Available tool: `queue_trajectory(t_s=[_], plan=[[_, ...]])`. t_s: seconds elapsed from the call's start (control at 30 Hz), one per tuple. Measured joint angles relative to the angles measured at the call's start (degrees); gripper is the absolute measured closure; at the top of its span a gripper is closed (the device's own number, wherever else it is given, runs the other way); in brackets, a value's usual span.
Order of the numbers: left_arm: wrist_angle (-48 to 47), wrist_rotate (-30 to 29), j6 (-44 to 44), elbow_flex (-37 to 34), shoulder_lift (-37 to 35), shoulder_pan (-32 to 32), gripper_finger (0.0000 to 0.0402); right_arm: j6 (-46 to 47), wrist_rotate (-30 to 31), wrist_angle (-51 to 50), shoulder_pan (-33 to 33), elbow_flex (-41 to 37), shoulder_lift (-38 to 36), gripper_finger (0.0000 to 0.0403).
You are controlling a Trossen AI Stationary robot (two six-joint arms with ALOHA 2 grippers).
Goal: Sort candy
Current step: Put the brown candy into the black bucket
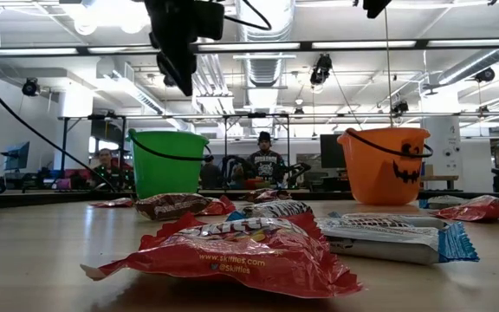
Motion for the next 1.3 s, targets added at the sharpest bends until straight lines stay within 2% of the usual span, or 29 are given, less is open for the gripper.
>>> queue_trajectory(t_s=[0.2,0.53,0.87,1.03,1.2,1.3], plan=[[1.03,-0.58,-7.77,0.17,0.13,-1.97,0.0223,-2.96,-0.01,-0.18,-0.04,-0.04,-0.02,0.0287],[1.03,-9.02,-20.67,0.08,0.13,-8.77,0.0223,-3.71,-0.04,-1.23,-0.04,-0.09,-0.36,0.0291],[1.58,-13.37,-26.6,-0.59,0.13,-13.74,0.0223,-2.86,0.72,-2.16,1.68,-0.42,-0.52,0.029],[6.43,-13.71,-29.43,-5.79,0.13,-13.76,0.0223,-4.13,2.02,-2.2,1.56,-0.85,-0.52,0.0294],[15.67,-12.62,-33.08,-12.57,0.15,-13.98,0.0223,-6.0,2.02,-2.24,1.6,-0.92,-0.52,0.0288],[16.31,-12.55,-34.53,-14.0,0.17,-14.13,0.0223,-7.16,2.05,-2.3,1.58,-0.92,-0.52,0.0284]])
